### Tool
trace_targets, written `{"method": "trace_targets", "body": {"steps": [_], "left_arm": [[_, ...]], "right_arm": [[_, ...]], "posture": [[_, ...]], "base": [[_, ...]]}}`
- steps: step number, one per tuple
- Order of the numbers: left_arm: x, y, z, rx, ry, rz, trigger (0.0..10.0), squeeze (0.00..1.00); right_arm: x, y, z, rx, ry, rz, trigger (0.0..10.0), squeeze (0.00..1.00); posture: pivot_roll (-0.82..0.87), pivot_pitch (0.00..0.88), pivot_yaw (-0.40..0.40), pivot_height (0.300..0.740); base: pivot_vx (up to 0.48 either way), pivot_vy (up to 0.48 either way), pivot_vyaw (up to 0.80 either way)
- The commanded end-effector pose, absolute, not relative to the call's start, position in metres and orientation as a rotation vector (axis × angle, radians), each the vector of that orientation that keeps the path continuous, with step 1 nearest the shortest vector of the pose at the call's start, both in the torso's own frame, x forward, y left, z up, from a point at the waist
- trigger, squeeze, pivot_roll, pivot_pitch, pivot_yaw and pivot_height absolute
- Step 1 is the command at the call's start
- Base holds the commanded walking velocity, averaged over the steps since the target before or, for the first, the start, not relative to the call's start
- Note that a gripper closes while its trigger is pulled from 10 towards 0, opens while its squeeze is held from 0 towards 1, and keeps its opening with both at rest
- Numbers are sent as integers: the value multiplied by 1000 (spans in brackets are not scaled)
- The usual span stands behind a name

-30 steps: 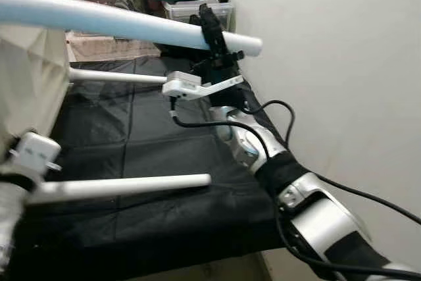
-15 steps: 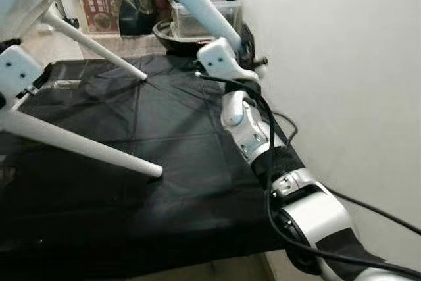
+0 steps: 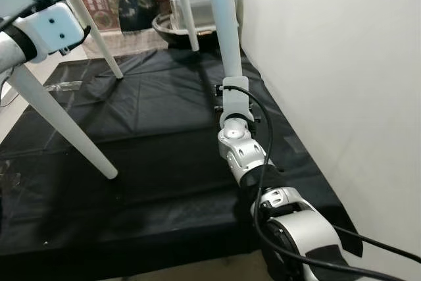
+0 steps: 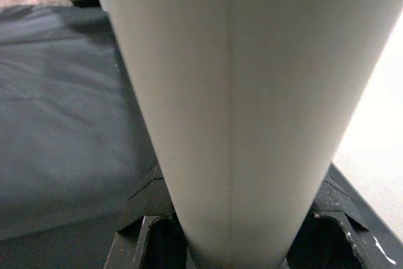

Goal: Building children table

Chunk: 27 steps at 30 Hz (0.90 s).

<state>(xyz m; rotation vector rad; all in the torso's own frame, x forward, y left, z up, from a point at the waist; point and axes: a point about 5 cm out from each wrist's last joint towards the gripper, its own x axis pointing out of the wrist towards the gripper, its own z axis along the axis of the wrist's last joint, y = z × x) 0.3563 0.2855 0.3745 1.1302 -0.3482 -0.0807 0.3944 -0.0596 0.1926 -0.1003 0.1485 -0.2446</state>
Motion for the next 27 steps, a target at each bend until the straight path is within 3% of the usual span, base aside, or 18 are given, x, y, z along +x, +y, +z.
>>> {"method": "trace_targets", "body": {"steps": [1, 8, 11, 12, 13, 15, 27], "left_arm": [[347, 323, 376, 997, -301, 55, 10000, 0], [358, 296, 344, 939, -316, -90, 10000, 0], [360, 275, 310, 939, -291, -226, 10000, 0], [359, 267, 297, 947, -280, -277, 10000, 0], [357, 259, 276, 969, -251, -347, 10000, 0], [348, 247, 242, 993, -193, -461, 10000, 0], [335, 246, 226, 968, -169, -481, 10000, 0]], "right_arm": [[383, -101, 138, 28, 469, -410, 0, 0], [383, -98, 140, 42, 476, -399, 0, 0], [382, -97, 139, 84, 502, -400, 0, 0], [382, -97, 139, 102, 511, -399, 941, 0], [382, -95, 140, 121, 515, -381, 10000, 0], [382, -91, 140, 159, 525, -354, 10000, 0], [381, -89, 140, 196, 547, -334, 10000, 0]], "posture": [[107, 1, 64, 740], [90, 0, 60, 740], [71, 0, 43, 740], [71, 0, 43, 740], [43, 0, 57, 740], [40, 0, 61, 740], [63, 0, 70, 740]], "base": [[0, 0, 0], [0, 0, 0], [0, 0, 0], [0, 0, 0], [0, 0, 0], [0, 0, 0], [0, 0, 0]]}}
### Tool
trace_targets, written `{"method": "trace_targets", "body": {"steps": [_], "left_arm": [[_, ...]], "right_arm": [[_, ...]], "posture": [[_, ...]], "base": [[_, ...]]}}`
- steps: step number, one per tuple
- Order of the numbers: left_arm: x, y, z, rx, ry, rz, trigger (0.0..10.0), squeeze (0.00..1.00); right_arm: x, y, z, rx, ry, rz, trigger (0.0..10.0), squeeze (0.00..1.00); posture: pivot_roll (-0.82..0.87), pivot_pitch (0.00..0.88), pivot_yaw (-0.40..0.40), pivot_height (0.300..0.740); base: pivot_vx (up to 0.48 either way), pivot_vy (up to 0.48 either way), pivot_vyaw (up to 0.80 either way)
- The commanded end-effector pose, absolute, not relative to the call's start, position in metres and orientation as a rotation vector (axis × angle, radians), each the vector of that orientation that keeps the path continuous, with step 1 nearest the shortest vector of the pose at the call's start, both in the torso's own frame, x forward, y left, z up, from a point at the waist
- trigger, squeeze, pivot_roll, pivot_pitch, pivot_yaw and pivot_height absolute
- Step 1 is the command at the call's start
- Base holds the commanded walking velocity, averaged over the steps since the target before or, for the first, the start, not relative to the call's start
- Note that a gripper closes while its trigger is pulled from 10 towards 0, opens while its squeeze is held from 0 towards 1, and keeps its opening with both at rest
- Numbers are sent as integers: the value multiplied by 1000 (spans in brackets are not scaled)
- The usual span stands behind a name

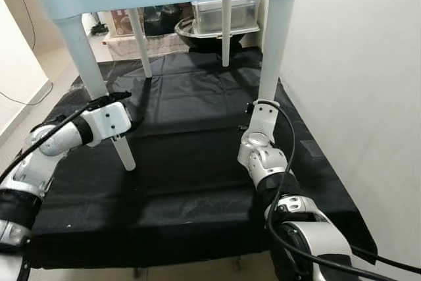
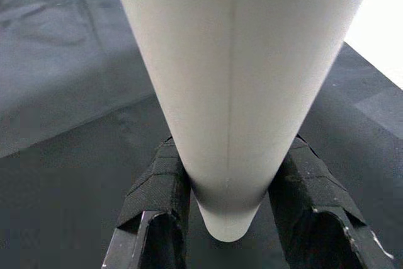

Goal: Building children table

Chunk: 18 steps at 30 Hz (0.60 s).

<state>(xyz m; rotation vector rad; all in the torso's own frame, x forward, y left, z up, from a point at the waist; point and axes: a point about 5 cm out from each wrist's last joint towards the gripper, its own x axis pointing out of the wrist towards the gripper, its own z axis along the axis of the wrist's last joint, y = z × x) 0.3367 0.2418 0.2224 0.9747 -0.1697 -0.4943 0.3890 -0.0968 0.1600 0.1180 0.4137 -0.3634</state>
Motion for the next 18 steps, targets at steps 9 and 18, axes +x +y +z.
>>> {"method": "trace_targets", "body": {"steps": [9, 18], "left_arm": [[329, 235, 222, 951, -194, -489, 10000, 0], [313, 211, 206, 847, -216, -486, 10000, 0]], "right_arm": [[382, -89, 139, 192, 555, -324, 10000, 0], [383, -88, 142, 172, 523, -285, 10000, 1000]], "posture": [[70, 0, 55, 740], [62, 0, 50, 740]], "base": [[0, 0, 0], [0, 0, 0]]}}
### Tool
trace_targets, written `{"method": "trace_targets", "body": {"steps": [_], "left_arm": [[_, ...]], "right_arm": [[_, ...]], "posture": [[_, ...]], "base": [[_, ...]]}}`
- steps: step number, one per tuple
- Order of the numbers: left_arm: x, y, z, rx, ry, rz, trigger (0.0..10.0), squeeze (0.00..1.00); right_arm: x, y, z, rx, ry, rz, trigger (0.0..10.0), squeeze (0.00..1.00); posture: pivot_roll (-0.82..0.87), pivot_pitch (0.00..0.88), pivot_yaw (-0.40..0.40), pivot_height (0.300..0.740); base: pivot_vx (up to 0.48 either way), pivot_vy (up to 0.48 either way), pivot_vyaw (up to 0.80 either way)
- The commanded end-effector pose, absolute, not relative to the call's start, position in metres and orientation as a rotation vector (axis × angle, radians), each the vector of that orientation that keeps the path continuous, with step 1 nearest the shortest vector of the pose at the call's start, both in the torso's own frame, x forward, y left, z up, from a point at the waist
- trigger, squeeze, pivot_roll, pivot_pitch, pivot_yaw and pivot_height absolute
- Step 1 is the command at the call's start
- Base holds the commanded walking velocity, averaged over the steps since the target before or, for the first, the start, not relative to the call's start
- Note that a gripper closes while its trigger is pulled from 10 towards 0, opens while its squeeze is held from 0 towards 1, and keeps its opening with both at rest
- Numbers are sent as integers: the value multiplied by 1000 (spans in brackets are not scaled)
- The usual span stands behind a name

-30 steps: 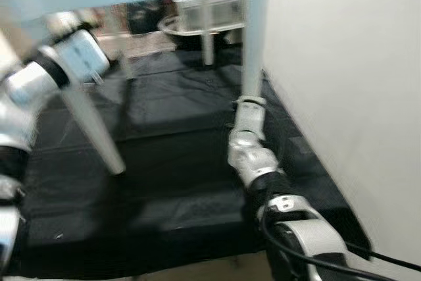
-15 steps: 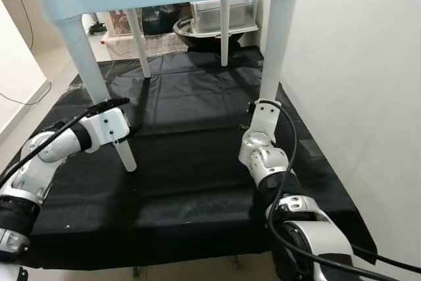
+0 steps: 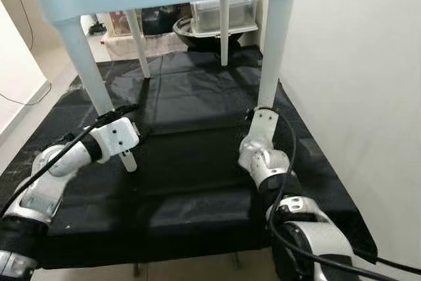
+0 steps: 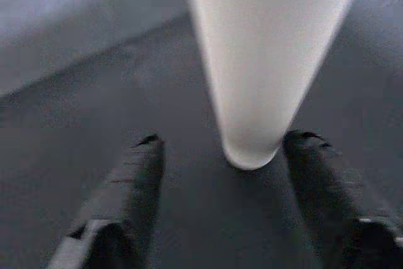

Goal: Building children table

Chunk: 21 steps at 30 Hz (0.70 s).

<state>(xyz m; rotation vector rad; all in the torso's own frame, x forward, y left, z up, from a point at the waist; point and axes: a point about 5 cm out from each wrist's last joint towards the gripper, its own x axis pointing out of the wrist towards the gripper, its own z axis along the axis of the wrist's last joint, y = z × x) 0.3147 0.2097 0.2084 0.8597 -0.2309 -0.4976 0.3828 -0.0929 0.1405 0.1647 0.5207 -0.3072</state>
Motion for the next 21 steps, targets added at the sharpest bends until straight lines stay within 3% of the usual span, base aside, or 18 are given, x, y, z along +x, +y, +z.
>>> {"method": "trace_targets", "body": {"steps": [1, 5, 6, 7, 8, 14, 21], "left_arm": [[310, 206, 201, 813, -220, -477, 10000, 0], [298, 188, 189, 723, -231, -459, 10000, 0], [288, 176, 181, 668, -232, -453, 10000, 0], [286, 174, 180, 658, -231, -451, 10000, 0], [283, 173, 178, 636, -230, -437, 10000, 0], [258, 159, 157, 457, -187, -355, 10000, 0], [216, 142, 119, 298, -59, -246, 10000, 0]], "right_arm": [[383, -88, 144, 168, 507, -278, 10000, 1000], [384, -90, 150, 133, 465, -252, 10000, 1000], [383, -89, 154, 109, 409, -186, 10000, 376], [383, -88, 155, 105, 397, -170, 10000, 376], [382, -88, 156, 98, 381, -153, 10000, 0], [362, -98, 152, 61, 243, -28, 10000, 0], [309, -102, 124, -38, 77, 256, 10000, 0]], "posture": [[57, 0, 48, 740], [49, 0, 44, 740], [43, 0, 42, 740], [43, 0, 42, 740], [43, 0, 42, 740], [26, 0, 44, 740], [-19, 0, 50, 740]], "base": [[0, 0, 0], [0, 0, 0], [0, 0, 0], [0, 0, 0], [0, 0, 0], [0, 0, 0], [0, 0, 0]]}}
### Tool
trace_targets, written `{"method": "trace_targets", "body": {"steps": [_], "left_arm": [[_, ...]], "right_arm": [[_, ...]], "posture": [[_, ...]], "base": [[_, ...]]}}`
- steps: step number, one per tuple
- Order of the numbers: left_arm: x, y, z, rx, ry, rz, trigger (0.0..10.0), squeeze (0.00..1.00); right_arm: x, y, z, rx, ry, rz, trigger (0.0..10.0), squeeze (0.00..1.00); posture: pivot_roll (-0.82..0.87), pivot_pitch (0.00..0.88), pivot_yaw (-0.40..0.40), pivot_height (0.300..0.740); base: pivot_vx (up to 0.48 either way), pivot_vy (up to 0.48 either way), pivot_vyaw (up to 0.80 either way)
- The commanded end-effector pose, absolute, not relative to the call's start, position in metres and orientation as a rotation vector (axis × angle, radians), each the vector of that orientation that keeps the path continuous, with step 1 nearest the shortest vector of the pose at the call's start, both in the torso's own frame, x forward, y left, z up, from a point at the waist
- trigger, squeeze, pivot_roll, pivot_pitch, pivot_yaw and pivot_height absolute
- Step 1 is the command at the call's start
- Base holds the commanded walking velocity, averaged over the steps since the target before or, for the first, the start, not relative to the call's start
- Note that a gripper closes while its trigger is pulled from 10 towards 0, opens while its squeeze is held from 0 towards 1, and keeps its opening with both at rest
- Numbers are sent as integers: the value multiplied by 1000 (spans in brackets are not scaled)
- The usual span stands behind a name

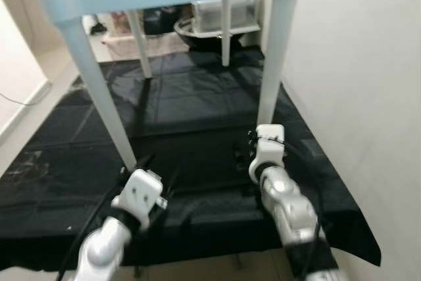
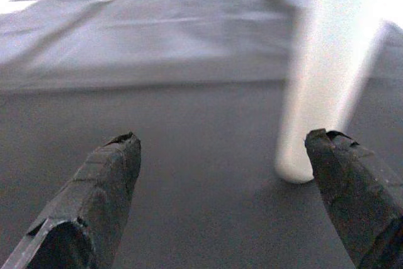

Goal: Building children table

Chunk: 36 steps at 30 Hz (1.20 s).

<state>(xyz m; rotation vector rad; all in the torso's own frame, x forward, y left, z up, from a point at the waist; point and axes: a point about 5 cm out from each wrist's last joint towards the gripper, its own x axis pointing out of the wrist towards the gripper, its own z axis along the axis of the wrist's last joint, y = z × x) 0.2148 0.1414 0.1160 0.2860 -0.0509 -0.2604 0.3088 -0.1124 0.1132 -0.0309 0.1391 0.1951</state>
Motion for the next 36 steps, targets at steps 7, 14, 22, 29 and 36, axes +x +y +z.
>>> {"method": "trace_targets", "body": {"steps": [7, 14, 22, 29, 36], "left_arm": [[204, 127, 105, 148, 11, -187, 10000, 0], [201, 112, 100, 96, 51, -178, 10000, 0], [202, 114, 98, 25, 83, -114, 10000, 0], [202, 114, 96, 32, 87, -113, 10000, 0], [203, 114, 94, 38, 97, -117, 10000, 0]], "right_arm": [[289, -91, 116, -34, 48, 409, 10000, 0], [282, -90, 113, -55, 80, 496, 10000, 0], [279, -94, 106, -28, 97, 507, 10000, 0], [279, -91, 104, -43, 106, 521, 10000, 0], [278, -88, 101, -49, 119, 532, 10000, 0]], "posture": [[-65, 0, 56, 740], [-86, 0, 64, 740], [-92, 0, 62, 740], [-92, 0, 61, 740], [-88, 0, 61, 740]], "base": [[0, 0, 0], [0, 0, 0], [0, 0, 0], [0, 0, 0], [0, 0, 0]]}}
